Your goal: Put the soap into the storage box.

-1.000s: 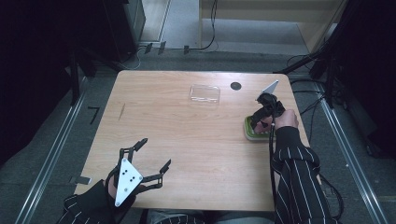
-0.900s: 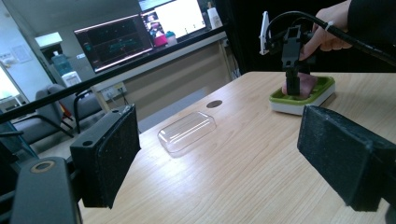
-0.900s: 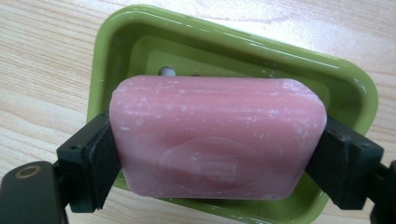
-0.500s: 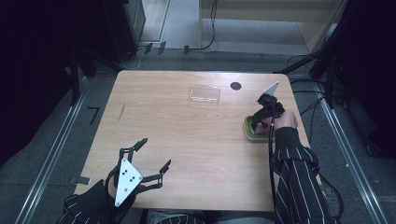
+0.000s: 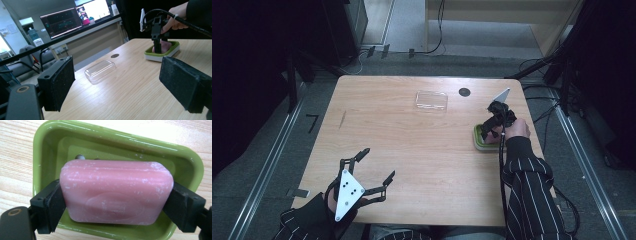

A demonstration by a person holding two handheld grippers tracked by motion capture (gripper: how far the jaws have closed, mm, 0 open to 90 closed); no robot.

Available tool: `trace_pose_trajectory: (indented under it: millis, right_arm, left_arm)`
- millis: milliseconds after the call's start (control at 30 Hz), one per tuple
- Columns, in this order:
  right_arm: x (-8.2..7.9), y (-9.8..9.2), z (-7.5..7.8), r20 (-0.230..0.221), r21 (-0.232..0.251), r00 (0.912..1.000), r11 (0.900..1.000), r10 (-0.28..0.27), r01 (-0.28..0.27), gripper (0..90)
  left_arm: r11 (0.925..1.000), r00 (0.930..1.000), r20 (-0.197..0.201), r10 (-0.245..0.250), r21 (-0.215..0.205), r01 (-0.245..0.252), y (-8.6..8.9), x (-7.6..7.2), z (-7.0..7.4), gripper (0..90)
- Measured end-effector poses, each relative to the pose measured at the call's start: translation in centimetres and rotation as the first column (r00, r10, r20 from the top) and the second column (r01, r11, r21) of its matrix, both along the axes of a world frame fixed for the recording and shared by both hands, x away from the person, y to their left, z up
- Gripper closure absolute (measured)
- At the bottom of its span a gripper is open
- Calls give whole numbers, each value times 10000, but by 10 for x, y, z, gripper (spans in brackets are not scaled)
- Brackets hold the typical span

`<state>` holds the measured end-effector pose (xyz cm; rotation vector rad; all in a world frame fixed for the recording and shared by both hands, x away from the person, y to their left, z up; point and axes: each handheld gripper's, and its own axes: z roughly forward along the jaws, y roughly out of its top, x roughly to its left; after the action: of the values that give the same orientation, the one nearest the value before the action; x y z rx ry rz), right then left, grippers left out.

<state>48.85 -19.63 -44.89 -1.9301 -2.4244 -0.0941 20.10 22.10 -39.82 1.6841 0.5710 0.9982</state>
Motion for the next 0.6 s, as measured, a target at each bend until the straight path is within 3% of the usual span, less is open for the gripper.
trace_pose_trajectory:
  millis: [300, 600]
  right_arm:
    - [-1, 1, 2, 34, -95, 10000, 10000, 18, -18, 136]
    - [-7, 5, 14, 547, -240, 9980, 9993, 314, -301, 72]
  left_arm:
    - [10000, 10000, 0, -5, -19, 5, 0, 0, 0, 136]
    - [10000, 10000, -12, -5, 1, 5, 0, 0, 0, 136]
